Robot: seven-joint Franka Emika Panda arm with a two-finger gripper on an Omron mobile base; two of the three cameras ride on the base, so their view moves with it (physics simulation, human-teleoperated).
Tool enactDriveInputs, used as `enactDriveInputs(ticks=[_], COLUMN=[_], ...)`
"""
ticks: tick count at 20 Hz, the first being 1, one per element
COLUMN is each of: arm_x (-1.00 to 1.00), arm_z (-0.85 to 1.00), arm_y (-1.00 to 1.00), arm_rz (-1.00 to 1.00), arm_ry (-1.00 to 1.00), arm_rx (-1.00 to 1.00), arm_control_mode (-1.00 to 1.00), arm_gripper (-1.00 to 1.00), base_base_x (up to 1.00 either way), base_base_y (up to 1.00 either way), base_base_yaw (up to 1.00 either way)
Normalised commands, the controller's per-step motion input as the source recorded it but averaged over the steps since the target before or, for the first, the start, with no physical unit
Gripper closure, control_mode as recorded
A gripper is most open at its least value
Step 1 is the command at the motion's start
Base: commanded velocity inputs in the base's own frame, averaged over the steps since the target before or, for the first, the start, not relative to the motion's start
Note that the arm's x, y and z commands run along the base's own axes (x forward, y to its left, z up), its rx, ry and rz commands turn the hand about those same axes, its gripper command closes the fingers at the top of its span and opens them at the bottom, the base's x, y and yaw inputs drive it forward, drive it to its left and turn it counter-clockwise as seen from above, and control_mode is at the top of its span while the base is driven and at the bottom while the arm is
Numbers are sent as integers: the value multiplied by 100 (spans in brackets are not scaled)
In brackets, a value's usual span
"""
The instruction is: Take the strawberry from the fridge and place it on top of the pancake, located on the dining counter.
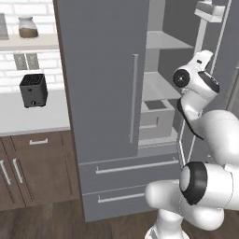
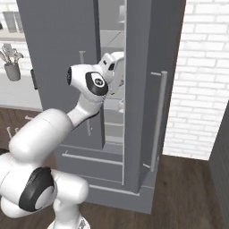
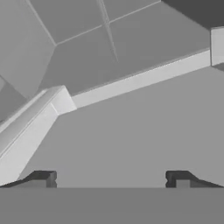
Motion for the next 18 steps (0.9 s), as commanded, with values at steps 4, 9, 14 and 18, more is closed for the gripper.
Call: enactDriveInputs(ticks=[4,9,14,18], arm_x=[0,3,3,-7], arm_z=[15,1,-4,0], arm_y=[-94,-82,-44,7], arm_rz=[-12,-7,-1,0], arm_ry=[0,1,0,0], arm_rx=[4,3,0,0], arm_control_mode=[-100,-100,-100,-100], arm_gripper=[-100,-100,-100,-100], base_base_x=[0,0,0,0], base_base_y=[0,0,0,0], base_base_yaw=[0,0,0,0])
